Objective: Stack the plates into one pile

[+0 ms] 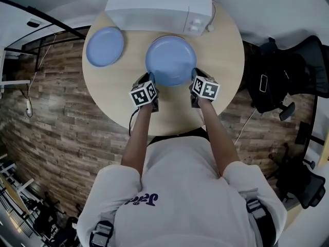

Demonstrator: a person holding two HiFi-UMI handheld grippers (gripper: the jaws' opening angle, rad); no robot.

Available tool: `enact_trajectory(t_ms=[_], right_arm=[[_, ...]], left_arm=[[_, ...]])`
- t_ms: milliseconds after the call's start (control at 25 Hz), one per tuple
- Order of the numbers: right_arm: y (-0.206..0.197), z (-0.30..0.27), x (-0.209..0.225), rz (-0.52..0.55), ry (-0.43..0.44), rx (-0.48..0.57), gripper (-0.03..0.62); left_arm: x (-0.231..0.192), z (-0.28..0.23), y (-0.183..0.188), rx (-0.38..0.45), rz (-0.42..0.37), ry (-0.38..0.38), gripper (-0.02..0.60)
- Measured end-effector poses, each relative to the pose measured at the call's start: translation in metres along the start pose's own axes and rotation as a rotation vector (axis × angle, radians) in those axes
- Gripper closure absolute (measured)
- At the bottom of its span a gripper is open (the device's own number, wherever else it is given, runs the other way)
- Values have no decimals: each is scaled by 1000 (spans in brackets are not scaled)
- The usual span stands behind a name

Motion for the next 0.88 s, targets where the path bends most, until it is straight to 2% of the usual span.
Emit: enact_trajectory(t_ms=[240, 440, 480, 560, 600, 760, 880], right_arm=[[7, -24, 11, 46, -37, -30, 554], [18, -32, 7, 121, -57, -14, 551], [19, -33, 6, 137, -56, -11, 543], [20, -33, 7, 151, -47, -5, 452], [20, -33, 9, 150, -43, -1, 433], [17, -38, 18, 112, -8, -4, 376], [14, -45, 23, 69, 19, -29, 372]], left_arm=[[4, -30, 1, -21, -61, 44, 526], [5, -38, 4, -23, -137, 77, 518], [5, -38, 5, -20, -140, 71, 501], [5, -37, 6, -15, -123, 50, 402], [4, -36, 6, -10, -107, 42, 384], [-5, -39, 5, -21, -53, 24, 351], [-11, -49, 4, -47, 3, -18, 337]])
Point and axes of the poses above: the fingertips, and each gripper's own axes: z backward along the fingers, x to its right, y out of its top, the point moved 8 cm from there along z, backward along the fingers
